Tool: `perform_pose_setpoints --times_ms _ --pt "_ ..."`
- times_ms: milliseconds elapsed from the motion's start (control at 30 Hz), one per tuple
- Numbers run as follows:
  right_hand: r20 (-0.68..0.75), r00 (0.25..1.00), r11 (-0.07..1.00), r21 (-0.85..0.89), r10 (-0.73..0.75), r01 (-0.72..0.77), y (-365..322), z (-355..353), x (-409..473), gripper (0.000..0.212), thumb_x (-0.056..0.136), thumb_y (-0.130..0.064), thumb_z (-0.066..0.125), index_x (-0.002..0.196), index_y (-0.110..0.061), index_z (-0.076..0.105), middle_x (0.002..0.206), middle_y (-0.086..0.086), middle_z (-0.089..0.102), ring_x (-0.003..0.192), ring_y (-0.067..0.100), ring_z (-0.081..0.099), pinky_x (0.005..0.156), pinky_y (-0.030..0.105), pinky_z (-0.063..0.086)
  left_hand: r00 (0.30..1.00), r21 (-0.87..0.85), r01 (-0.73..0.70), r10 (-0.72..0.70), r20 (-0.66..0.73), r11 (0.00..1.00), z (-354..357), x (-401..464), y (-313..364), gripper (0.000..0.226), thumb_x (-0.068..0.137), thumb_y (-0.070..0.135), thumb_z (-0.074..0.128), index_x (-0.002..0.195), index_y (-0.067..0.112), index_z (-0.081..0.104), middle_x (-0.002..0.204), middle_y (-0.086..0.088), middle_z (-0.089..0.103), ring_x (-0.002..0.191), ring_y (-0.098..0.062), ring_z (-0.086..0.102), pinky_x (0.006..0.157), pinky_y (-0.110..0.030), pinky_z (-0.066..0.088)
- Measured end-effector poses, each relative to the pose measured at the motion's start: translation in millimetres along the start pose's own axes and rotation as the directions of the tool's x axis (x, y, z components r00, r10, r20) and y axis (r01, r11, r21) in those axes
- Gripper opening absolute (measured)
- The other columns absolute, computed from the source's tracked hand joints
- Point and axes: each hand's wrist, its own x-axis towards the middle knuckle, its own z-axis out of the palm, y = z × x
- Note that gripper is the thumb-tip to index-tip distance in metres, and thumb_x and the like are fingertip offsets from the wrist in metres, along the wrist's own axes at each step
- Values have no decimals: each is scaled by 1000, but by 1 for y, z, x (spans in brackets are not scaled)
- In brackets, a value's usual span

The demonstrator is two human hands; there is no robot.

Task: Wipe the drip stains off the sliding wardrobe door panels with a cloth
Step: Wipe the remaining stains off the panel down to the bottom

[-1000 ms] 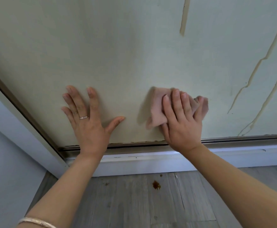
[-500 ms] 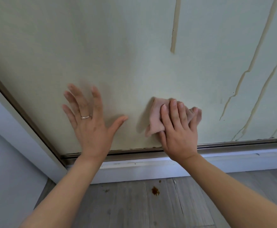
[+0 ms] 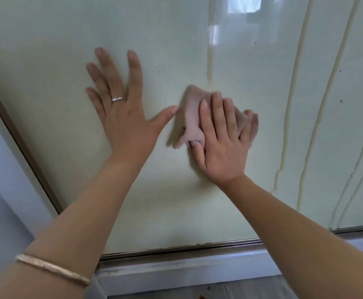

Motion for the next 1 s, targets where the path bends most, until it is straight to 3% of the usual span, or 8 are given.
perform_pose_setpoints --times_ms 133,233,300,367,467,567,767,1000 --pt "143 986 996 -24 -81 85 2 -7 -62 63 101 -45 17 155 -17 -2 162 2 -12 149 18 -7 117 53 -2 1000 -1 -13 13 -2 1000 -1 0 -1 99 76 64 59 150 18 11 153 -28 -3 140 -46 -7 111 -50 -3" --pt "63 988 989 -24 -144 146 16 -12 -10 64 99 -45 24 155 -17 13 163 6 4 149 18 2 118 50 -1 1000 2 -14 14 -9 1000 1 0 -1 99 76 64 59 150 16 12 152 -29 0 140 -47 -3 111 -52 0" --pt "-28 997 998 0 -71 71 17 -11 40 62 96 -44 32 148 -11 31 154 14 31 145 23 18 117 49 3 999 4 -21 21 -40 1000 3 -1 -2 98 76 62 60 149 14 16 151 -31 5 139 -48 1 111 -54 3" --pt "-62 998 1000 -15 0 -1 12 -8 58 62 95 -44 32 145 -9 34 149 15 39 144 23 21 116 50 5 997 3 -34 35 -63 999 5 -1 -3 97 76 60 61 149 13 18 150 -32 8 139 -49 4 110 -55 6" --pt "-13 999 998 -42 44 -45 0 -2 16 64 97 -46 24 151 -12 22 157 10 23 148 18 2 117 50 2 998 4 -27 28 -56 1000 5 -1 -4 98 75 62 60 149 14 17 151 -31 7 139 -48 3 111 -54 5" --pt "97 994 999 -29 -39 42 0 -10 -18 64 100 -45 21 155 -17 6 163 3 0 149 17 -4 118 52 0 999 -2 -27 27 -39 1000 4 -1 -3 98 76 63 60 149 14 16 151 -31 6 139 -48 2 111 -53 3" --pt "21 999 999 12 -37 37 22 -23 67 60 99 -44 25 147 -9 35 152 13 36 143 25 22 116 51 7 997 9 -42 42 -58 999 6 -2 -5 98 75 60 62 148 12 19 150 -34 9 138 -50 5 109 -58 8" --pt "174 982 996 -27 -75 81 24 -28 -1 60 101 -46 16 153 -15 19 157 4 18 149 15 -2 117 51 5 996 3 -42 42 -77 999 9 -1 -7 95 75 67 51 148 18 16 151 -30 9 138 -46 4 110 -56 8"
